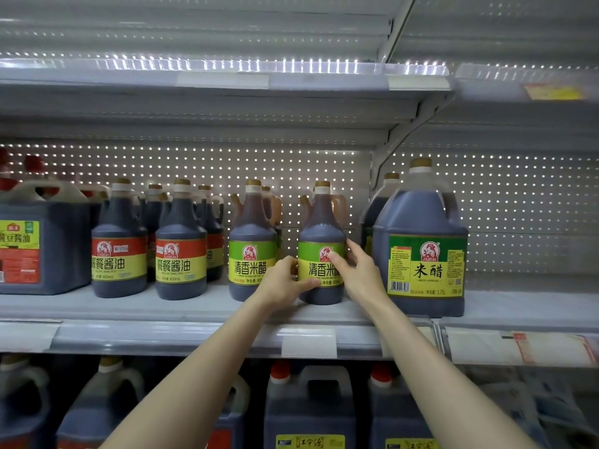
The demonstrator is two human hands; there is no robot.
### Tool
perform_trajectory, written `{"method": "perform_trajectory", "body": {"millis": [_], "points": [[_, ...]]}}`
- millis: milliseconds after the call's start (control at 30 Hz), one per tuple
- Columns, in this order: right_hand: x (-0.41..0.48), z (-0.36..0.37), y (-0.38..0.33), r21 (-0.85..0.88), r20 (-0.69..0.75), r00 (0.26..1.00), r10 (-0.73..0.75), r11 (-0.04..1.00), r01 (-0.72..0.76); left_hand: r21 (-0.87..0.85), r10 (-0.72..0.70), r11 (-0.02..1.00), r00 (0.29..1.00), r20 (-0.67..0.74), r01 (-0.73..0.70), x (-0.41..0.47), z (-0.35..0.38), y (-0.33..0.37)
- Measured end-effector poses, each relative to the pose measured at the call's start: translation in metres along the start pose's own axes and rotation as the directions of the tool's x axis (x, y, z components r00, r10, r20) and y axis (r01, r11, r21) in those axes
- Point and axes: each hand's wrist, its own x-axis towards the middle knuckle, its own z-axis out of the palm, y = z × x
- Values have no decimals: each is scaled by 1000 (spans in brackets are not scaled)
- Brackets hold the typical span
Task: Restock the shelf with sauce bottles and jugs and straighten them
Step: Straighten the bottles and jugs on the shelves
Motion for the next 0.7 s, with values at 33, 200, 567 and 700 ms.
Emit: {"method": "perform_trajectory", "body": {"millis": [33, 200, 567, 700], "points": [[0, 0, 0, 0, 1, 1000, -1, 1000, 1, 4, 3, 1000, 1000, -3, -3, 0, 1, 0], [1, 0, 0, 11, 13, 1000, 1, 1000, -1, 30, 9, 1000, 1000, -25, -9, 0, 1, 2], [2, 0, 2, -14, 7, 1000, -13, 1000, 13, 4, 9, 1000, 1000, 12, -9, 1, 1, 3], [3, 0, 6, -23, 10, 1000, 0, 1000, 0, 2, 11, 1000, 1000, 16, -11, 1, 2, 4]]}}
